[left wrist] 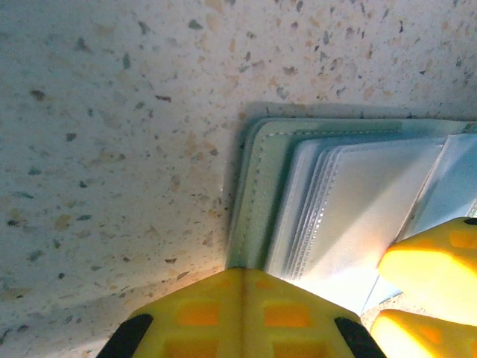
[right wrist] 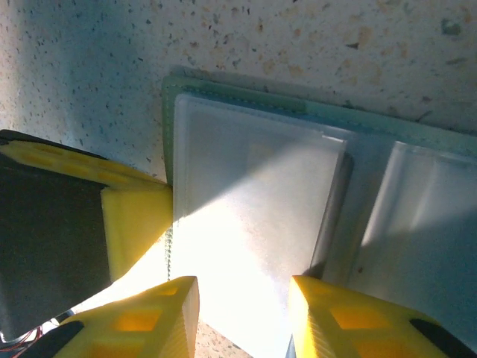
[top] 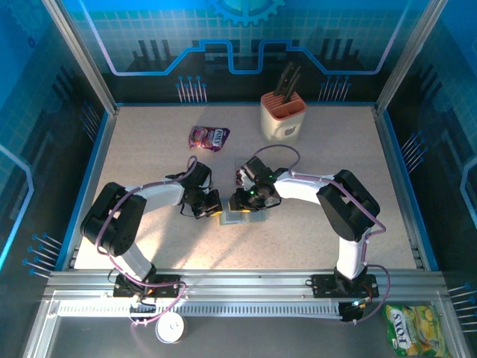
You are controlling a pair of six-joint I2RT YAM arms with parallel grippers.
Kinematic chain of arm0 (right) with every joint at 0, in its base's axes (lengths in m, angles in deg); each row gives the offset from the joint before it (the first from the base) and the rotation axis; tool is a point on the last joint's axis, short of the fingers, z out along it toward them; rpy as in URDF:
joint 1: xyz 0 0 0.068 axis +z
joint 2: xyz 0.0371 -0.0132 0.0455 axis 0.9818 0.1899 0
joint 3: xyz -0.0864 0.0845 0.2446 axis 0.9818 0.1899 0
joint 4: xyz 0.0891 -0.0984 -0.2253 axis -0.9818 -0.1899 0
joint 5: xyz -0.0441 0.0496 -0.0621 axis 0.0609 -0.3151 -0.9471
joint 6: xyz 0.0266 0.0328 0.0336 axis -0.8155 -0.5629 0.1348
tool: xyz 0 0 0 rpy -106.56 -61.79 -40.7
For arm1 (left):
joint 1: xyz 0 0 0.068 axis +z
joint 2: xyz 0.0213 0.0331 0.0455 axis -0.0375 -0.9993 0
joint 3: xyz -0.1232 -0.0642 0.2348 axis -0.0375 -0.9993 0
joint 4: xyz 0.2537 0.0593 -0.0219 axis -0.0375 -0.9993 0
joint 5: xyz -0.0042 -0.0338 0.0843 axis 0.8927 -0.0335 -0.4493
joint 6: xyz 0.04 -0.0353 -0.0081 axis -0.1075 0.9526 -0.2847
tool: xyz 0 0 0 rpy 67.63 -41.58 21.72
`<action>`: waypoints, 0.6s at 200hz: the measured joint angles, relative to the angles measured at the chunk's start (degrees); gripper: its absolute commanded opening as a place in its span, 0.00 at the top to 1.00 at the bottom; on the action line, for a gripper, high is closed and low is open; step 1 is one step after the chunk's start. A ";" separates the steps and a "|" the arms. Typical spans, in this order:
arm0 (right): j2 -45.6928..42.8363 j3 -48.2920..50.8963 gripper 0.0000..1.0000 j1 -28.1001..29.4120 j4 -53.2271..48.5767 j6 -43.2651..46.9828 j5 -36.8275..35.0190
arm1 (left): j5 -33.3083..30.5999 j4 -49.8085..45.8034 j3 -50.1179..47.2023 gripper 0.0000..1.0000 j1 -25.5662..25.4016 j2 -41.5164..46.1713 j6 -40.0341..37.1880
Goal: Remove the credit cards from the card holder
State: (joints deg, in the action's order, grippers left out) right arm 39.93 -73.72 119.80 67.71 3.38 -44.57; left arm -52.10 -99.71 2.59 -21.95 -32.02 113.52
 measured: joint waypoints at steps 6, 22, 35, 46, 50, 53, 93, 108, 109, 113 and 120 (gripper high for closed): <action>0.00 0.02 0.62 0.00 -0.02 0.00 -0.09 | 0.00 -0.02 0.00 0.98 0.00 0.00 0.00; 0.00 0.04 0.62 -0.04 -0.17 0.00 -0.44 | 0.00 -0.02 0.00 0.98 0.00 0.00 0.00; 0.00 0.04 0.62 -0.04 -0.35 0.02 -0.61 | 0.00 -0.02 0.00 0.98 0.00 0.00 0.00; 0.00 0.04 0.62 -0.04 -0.37 0.04 -0.66 | 0.00 -0.02 0.00 0.98 0.00 0.00 0.00; -0.02 0.04 0.62 -0.04 -0.42 0.04 -0.68 | 0.00 -0.02 0.02 0.98 0.00 0.00 0.00; -0.02 0.04 0.62 -0.04 -0.42 0.07 -0.68 | 0.00 -0.02 0.00 0.98 0.00 0.00 0.00; -0.28 0.04 0.62 -0.04 -0.90 0.52 -1.33 | 0.00 0.00 0.02 0.98 0.04 -0.04 0.00; -0.28 0.04 0.62 -0.04 -0.96 0.68 -1.53 | 0.00 0.00 0.02 0.98 0.04 -0.07 0.00; -0.28 0.04 0.62 -0.07 -0.96 0.68 -1.55 | 0.00 0.00 0.02 0.98 0.04 -0.04 0.00; -0.28 0.04 0.62 -0.07 -0.96 0.68 -1.55 | 0.00 0.00 0.02 0.98 0.04 -0.04 0.00; -0.28 0.04 0.62 -0.07 -0.96 0.68 -1.57 | 0.00 -0.02 0.02 0.98 0.04 -0.04 0.00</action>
State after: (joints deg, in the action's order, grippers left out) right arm 39.65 -73.68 119.74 66.74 4.05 -46.14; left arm -52.10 -99.73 2.61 -21.90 -32.07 113.52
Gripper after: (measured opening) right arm 0.381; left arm 0.051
